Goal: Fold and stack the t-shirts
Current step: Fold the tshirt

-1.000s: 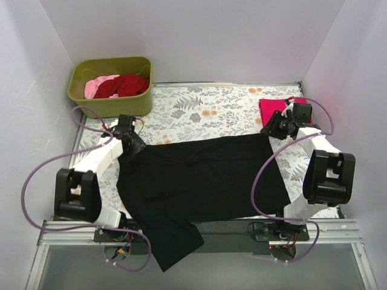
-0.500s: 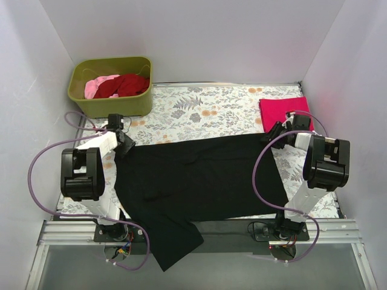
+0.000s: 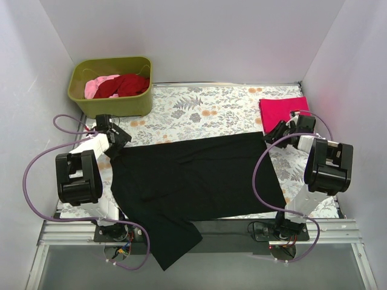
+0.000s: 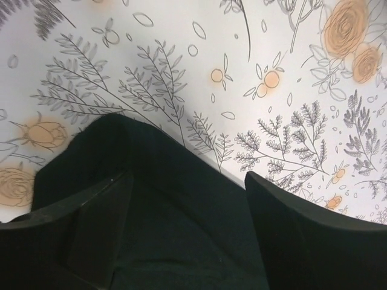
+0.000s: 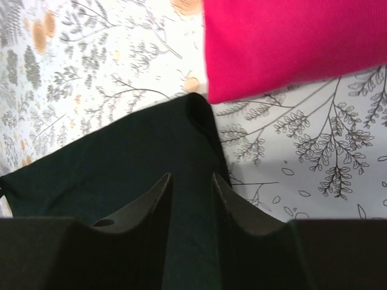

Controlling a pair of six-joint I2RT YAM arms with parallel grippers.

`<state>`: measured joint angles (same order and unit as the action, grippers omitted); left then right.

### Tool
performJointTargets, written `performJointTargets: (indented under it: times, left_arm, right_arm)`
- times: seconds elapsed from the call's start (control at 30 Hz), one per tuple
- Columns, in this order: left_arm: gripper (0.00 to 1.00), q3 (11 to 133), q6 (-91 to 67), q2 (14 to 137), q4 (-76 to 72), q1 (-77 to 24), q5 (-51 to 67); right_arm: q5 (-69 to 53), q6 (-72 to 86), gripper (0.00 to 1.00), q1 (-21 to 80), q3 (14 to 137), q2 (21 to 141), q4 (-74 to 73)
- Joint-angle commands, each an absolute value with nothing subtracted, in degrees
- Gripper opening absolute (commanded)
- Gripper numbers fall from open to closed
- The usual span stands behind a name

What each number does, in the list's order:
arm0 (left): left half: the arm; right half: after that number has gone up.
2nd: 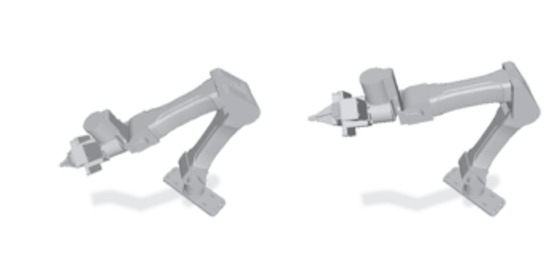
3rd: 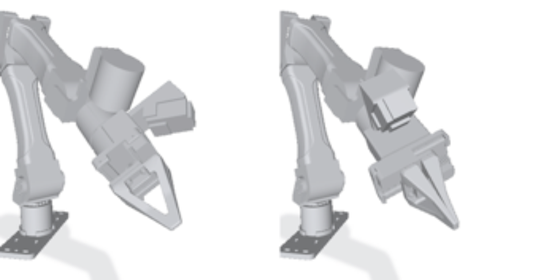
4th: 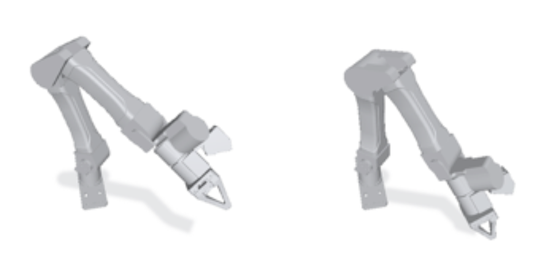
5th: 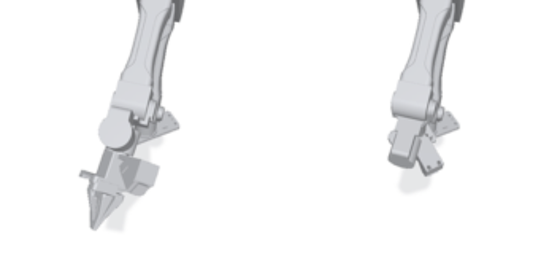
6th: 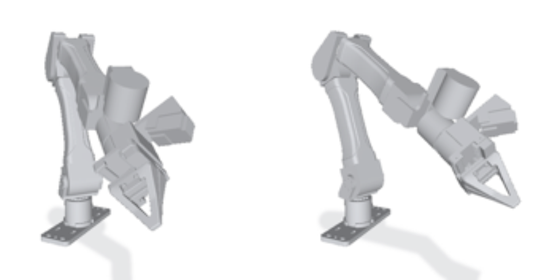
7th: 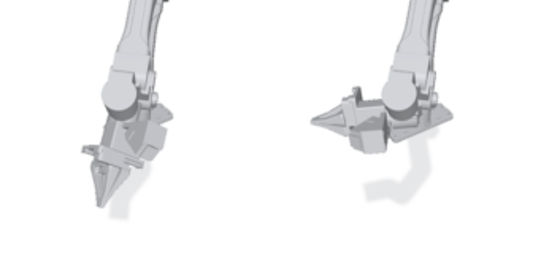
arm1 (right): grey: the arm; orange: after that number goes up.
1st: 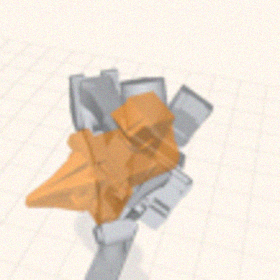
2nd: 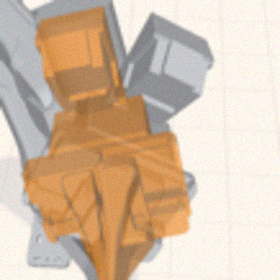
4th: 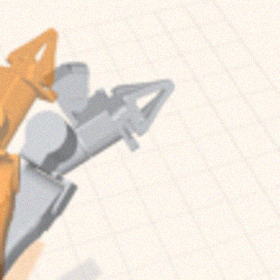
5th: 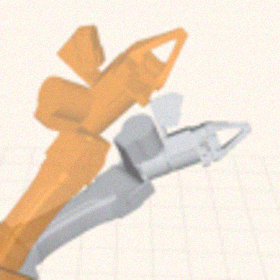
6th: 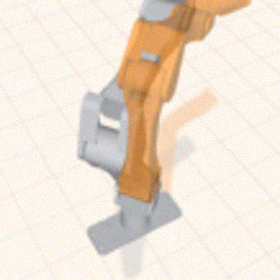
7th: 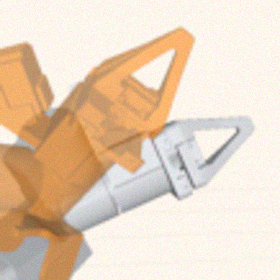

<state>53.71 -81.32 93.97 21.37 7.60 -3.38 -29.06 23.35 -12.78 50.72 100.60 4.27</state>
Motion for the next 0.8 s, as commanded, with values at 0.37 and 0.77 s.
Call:
performJointTargets:
  times: [0.37, 0.77]
  left_arm:
    - [0.49, 49.48, -77.7, 80.85, 23.73, 6.06, -6.59]
    - [0.4, 47.82, -79.71, 81.58, 25.49, 6.15, -10.19]
  right_arm:
    - [-29.0, 19.6, 0.34, 4.02, 55.54, 93.16, 3.17]
    - [-35.06, 17.58, 0.33, 14.66, 66.0, 103.0, 3.16]
